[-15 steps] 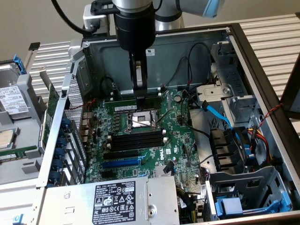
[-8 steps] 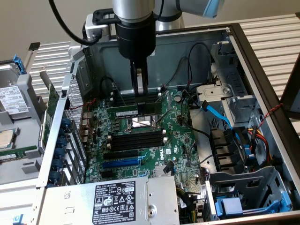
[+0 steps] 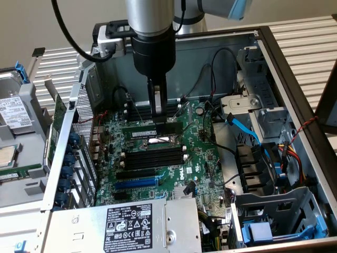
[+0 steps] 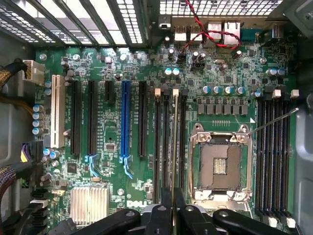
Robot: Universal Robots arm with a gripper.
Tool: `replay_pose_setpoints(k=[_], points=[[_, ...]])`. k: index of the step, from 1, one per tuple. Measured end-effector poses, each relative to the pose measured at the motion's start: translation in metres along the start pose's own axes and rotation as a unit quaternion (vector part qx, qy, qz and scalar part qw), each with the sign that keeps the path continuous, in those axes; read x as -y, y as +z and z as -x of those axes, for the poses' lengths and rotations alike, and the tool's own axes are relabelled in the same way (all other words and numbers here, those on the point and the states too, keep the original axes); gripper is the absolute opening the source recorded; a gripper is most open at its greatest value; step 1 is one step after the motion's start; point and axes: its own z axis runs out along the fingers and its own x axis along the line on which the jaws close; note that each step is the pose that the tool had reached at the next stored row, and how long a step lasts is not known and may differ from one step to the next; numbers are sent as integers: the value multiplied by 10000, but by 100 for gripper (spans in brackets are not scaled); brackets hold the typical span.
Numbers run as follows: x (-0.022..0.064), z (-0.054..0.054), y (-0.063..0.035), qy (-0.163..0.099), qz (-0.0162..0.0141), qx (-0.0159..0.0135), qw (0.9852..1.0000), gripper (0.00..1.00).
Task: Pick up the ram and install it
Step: 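Insert the ram into the slot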
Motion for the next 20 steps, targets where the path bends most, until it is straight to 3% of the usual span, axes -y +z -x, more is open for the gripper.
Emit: replay_pose_setpoints(k=[5, 14, 20], points=[[0, 0, 18, 0, -8, -5, 10000, 13], [0, -16, 73, -1, -18, -151, 9999, 13], [-18, -22, 161, -2, -23, -159, 9999, 13]])
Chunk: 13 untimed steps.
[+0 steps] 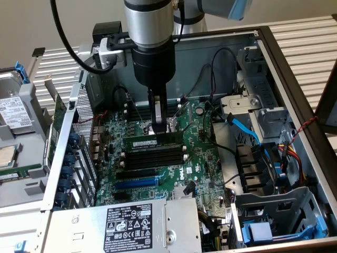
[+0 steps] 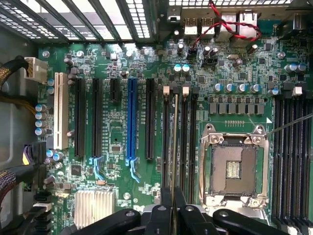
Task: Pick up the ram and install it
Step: 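Insert the ram into the slot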
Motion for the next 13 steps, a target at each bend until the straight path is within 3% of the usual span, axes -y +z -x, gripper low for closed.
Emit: replay_pose_setpoints(k=[13], points=[[-3, -34, 63, -104, -5, -1, 9999, 13]])
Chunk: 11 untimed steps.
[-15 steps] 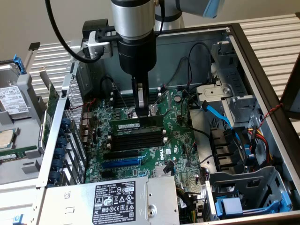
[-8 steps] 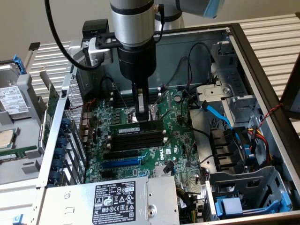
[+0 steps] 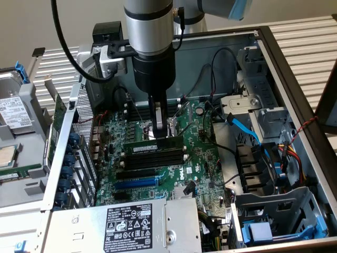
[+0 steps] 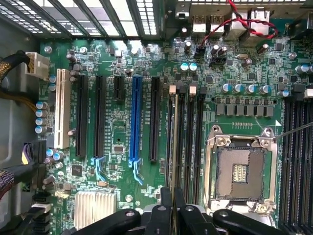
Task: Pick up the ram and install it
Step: 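Insert the ram into the slot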
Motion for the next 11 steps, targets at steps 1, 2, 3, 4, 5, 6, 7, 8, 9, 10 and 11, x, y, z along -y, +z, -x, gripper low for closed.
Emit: replay_pose_setpoints(k=[1, 2, 3, 4, 5, 6, 7, 8, 9, 10, 11], points=[[0, 1, 12, 0, 0, 1, 10000, 13], [-1, 2, 24, 1, 0, 0, 10000, 13], [-1, 2, 36, 1, 0, 1, 10000, 13], [-1, 3, 45, 1, 0, 1, 10000, 13], [-1, 3, 53, 1, 0, 1, 10000, 13], [-2, 3, 60, 1, 0, 0, 10000, 13], [-3, 4, 67, 2, 0, 1, 10000, 13], [-4, 4, 72, 2, 0, 0, 10000, 13], [-5, 4, 73, 2, 0, 0, 10000, 13], [-5, 4, 73, 2, 1, -1, 10000, 13], [-5, 3, 74, 2, 0, 0, 10000, 13]])
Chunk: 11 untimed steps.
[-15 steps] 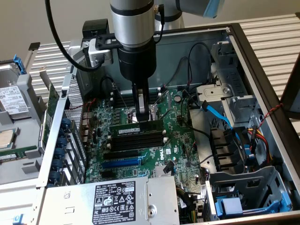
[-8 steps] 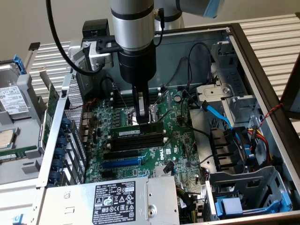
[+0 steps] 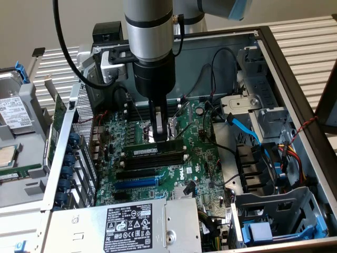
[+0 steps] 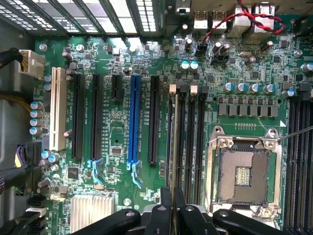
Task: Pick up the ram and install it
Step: 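Insert the ram into the slot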
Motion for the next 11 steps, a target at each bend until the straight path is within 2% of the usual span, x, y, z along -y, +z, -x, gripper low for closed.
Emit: replay_pose_setpoints(k=[11], points=[[-16, 1, 40, 0, 0, 0, 10000, 13]])
